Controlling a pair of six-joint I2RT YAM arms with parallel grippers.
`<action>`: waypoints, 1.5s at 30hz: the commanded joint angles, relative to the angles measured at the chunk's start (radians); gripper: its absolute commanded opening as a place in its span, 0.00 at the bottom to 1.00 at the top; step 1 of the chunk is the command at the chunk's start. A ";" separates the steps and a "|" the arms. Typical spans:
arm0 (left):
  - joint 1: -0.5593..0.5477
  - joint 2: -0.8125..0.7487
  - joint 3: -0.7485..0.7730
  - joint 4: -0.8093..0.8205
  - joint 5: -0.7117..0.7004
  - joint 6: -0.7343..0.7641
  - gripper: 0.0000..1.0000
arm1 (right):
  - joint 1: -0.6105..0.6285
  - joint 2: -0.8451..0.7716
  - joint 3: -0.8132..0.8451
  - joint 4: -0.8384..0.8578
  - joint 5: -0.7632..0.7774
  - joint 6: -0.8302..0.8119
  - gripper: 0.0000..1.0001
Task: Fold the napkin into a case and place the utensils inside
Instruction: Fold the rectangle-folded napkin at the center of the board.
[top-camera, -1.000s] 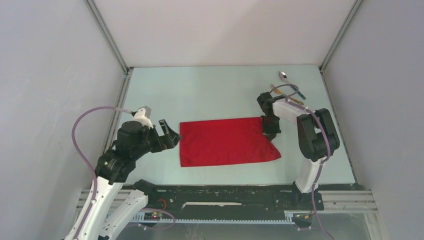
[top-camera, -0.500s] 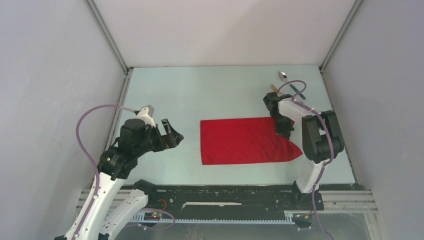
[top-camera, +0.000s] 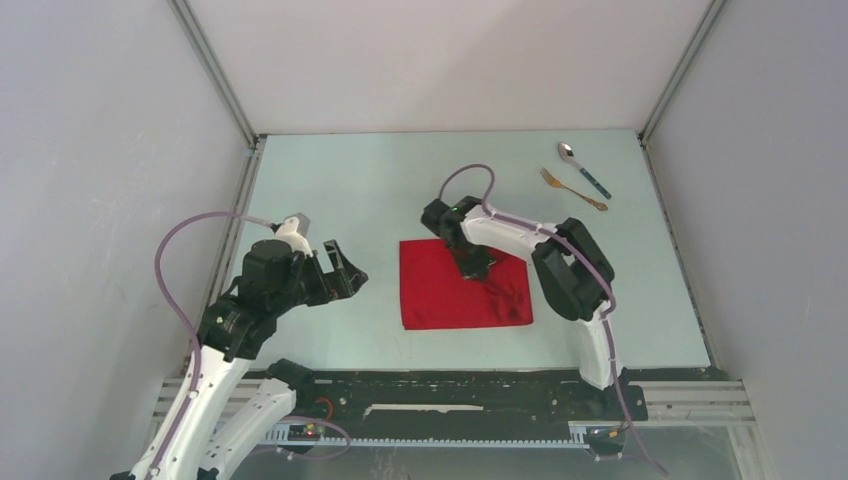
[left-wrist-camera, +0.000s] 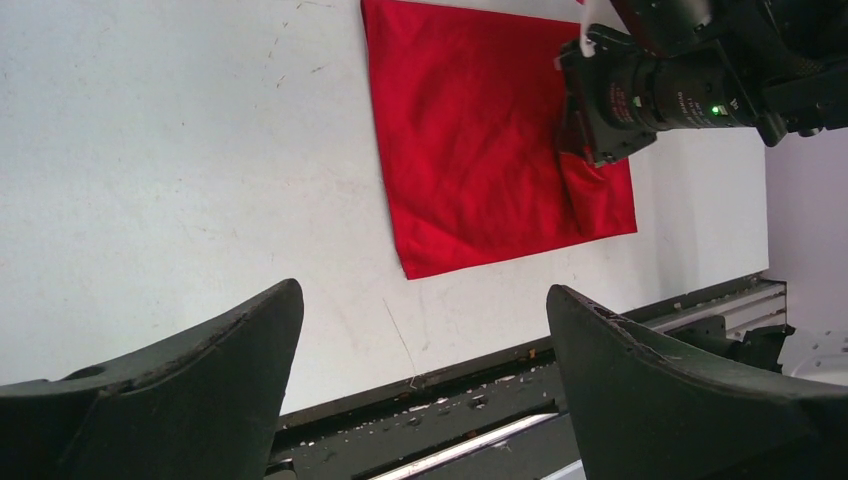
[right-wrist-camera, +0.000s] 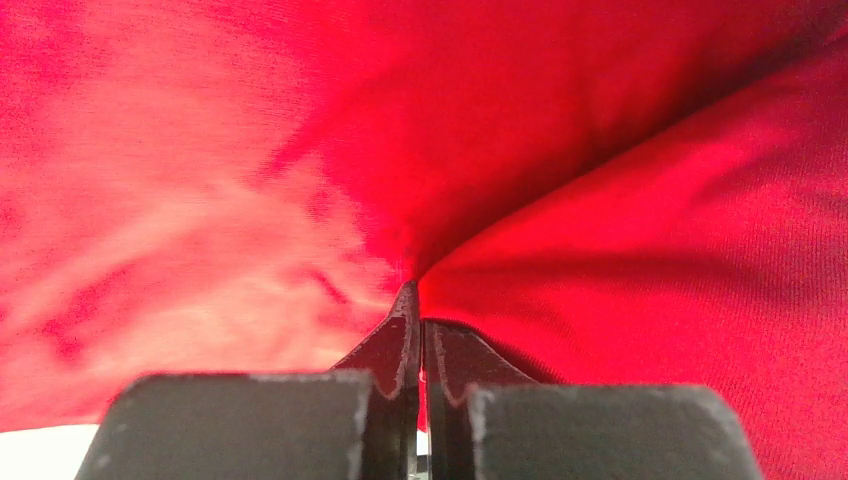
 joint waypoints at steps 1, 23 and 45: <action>-0.004 -0.018 -0.005 0.020 0.012 0.006 1.00 | 0.063 0.061 0.141 -0.022 -0.115 0.037 0.00; -0.004 -0.045 -0.022 0.007 0.010 0.001 1.00 | 0.144 0.211 0.407 0.010 -0.362 0.052 0.00; -0.004 -0.056 -0.024 -0.001 0.011 -0.002 1.00 | 0.145 0.284 0.519 -0.004 -0.387 0.059 0.00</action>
